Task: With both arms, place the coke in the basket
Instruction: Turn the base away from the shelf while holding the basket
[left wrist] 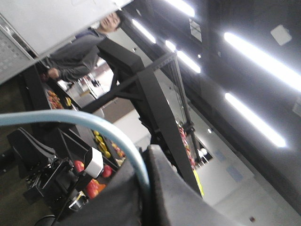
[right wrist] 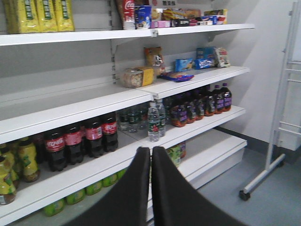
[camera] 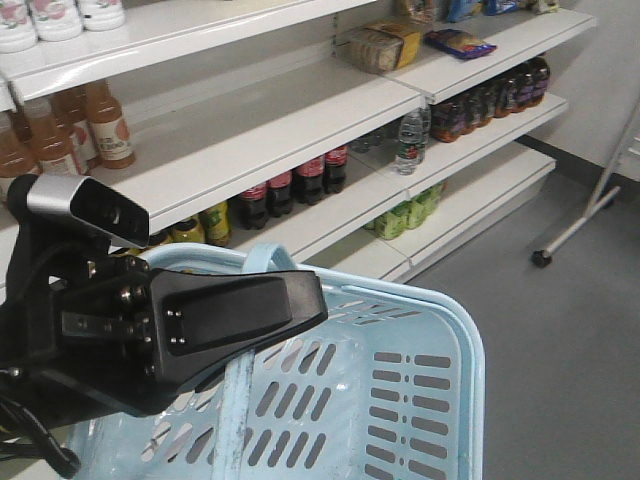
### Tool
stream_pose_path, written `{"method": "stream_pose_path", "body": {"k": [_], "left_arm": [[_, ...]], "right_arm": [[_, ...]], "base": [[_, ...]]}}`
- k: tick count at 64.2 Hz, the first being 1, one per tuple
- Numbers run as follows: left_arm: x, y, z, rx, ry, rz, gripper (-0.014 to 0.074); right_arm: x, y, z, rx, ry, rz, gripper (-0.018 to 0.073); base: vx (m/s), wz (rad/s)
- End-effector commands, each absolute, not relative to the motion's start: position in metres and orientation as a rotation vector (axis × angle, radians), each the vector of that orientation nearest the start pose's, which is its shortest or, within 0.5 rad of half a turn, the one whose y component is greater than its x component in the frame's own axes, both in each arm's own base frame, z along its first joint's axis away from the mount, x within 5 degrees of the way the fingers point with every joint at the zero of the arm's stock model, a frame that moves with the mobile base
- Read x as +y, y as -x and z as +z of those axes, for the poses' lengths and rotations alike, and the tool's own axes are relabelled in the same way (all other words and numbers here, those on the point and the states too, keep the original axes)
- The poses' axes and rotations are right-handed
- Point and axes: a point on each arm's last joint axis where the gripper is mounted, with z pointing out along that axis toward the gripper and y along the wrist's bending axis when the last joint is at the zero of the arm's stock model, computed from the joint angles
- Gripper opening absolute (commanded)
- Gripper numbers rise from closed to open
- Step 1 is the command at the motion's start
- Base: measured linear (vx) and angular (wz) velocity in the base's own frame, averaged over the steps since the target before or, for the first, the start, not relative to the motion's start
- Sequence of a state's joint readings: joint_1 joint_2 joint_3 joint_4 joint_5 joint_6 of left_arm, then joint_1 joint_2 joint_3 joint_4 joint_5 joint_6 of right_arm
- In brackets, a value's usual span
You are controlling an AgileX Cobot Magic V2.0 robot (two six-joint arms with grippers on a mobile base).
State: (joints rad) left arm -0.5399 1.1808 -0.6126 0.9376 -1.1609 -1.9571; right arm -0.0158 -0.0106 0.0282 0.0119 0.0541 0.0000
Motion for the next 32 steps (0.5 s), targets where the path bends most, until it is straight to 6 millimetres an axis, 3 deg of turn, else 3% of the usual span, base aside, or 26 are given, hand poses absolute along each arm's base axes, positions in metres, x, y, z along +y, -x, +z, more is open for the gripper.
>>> {"method": "stream_pose_path", "body": {"k": [1, 32], "left_arm": [[-0.1628, -0.1381, 0.3546, 1.372, -0.342, -2.268, -0.0008], [-0.1628, -0.1381, 0.3546, 1.372, -0.342, -2.268, -0.0008]], "right_arm": [[-0.0010, -0.0557, 0.2049, 1.474, -0.020, -0.009, -0.0005], [-0.0010, -0.0557, 0.2049, 1.474, -0.020, -0.009, -0.0005]], "base": [[-0.04, -0.49], [-0.02, -0.55]]}}
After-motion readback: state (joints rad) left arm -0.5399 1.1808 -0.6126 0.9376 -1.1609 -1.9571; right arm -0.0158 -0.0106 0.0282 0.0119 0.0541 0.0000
